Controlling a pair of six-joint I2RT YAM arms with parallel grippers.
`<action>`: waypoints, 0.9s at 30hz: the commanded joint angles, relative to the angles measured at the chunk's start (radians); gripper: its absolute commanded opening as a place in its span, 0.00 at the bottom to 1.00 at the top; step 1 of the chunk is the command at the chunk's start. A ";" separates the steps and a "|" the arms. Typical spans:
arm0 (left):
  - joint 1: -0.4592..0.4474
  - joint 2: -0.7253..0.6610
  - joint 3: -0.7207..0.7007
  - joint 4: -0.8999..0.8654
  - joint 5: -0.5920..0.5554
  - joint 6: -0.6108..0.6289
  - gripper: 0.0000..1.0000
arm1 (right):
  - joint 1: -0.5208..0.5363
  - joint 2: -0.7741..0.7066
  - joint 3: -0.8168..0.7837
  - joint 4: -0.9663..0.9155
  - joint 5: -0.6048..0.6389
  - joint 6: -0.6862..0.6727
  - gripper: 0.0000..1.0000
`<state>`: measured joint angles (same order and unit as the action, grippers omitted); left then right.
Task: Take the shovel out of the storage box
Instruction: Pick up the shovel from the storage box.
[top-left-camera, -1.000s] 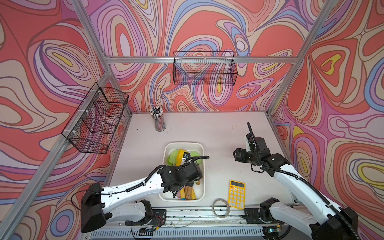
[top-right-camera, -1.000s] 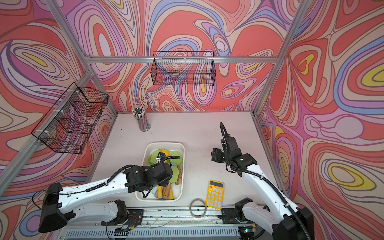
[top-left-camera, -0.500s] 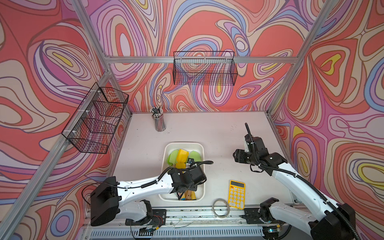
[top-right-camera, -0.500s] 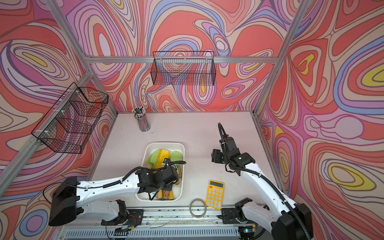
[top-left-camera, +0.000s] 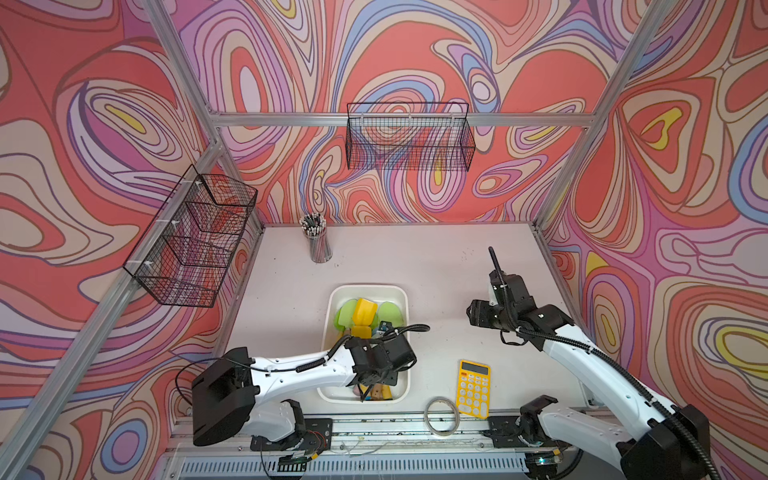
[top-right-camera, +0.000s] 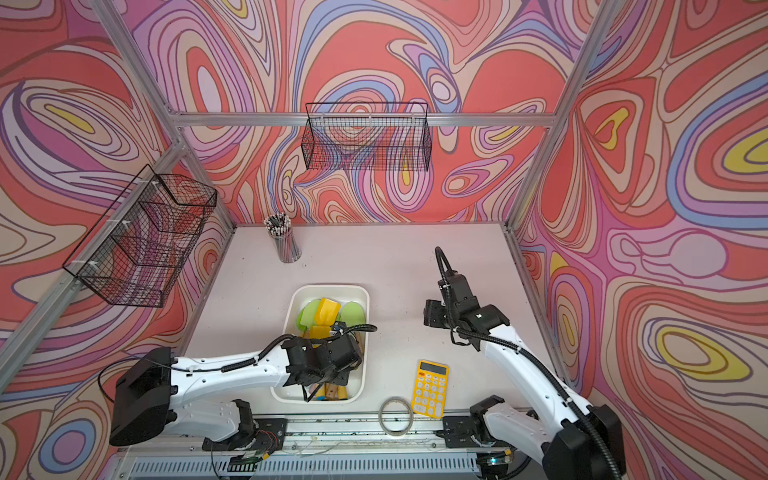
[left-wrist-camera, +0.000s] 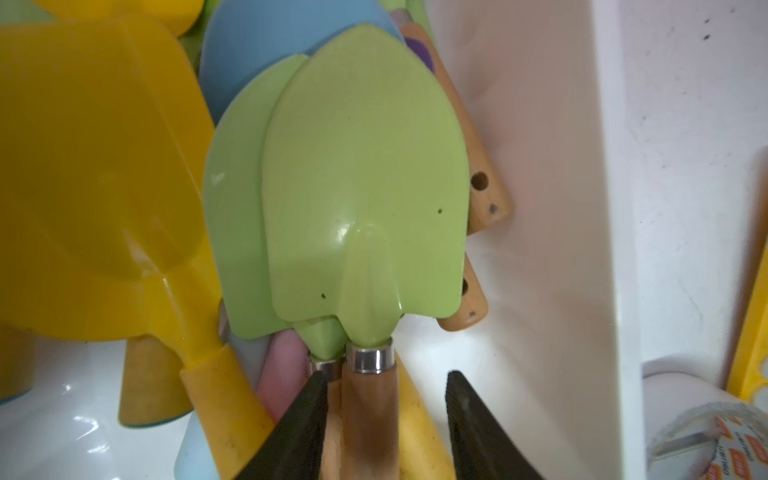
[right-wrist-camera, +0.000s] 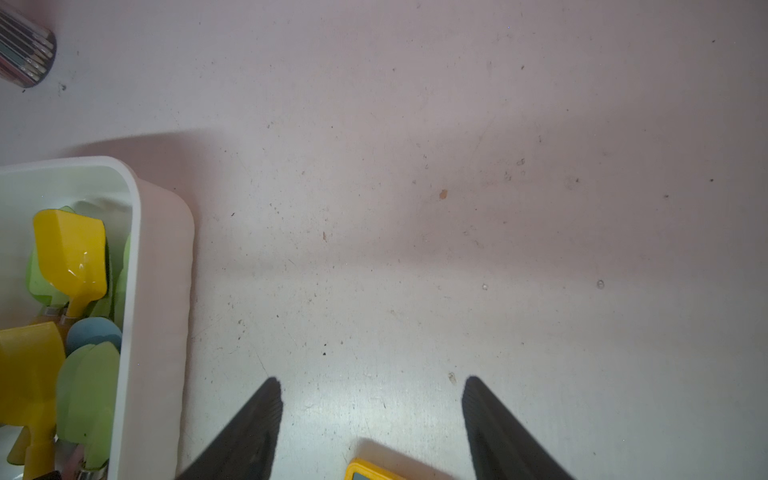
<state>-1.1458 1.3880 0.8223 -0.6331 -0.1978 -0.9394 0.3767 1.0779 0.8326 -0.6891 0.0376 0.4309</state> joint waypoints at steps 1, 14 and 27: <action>-0.006 0.027 -0.010 -0.021 0.001 -0.010 0.48 | 0.007 0.001 -0.004 -0.014 0.015 0.010 0.71; -0.005 0.081 -0.001 -0.038 0.018 0.005 0.37 | 0.009 0.020 -0.002 -0.017 0.033 0.014 0.71; -0.006 0.065 0.027 -0.093 -0.021 0.025 0.18 | 0.010 0.013 -0.002 -0.016 0.034 0.012 0.71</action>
<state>-1.1465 1.4643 0.8242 -0.6556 -0.1886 -0.9176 0.3805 1.0977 0.8326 -0.6926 0.0559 0.4320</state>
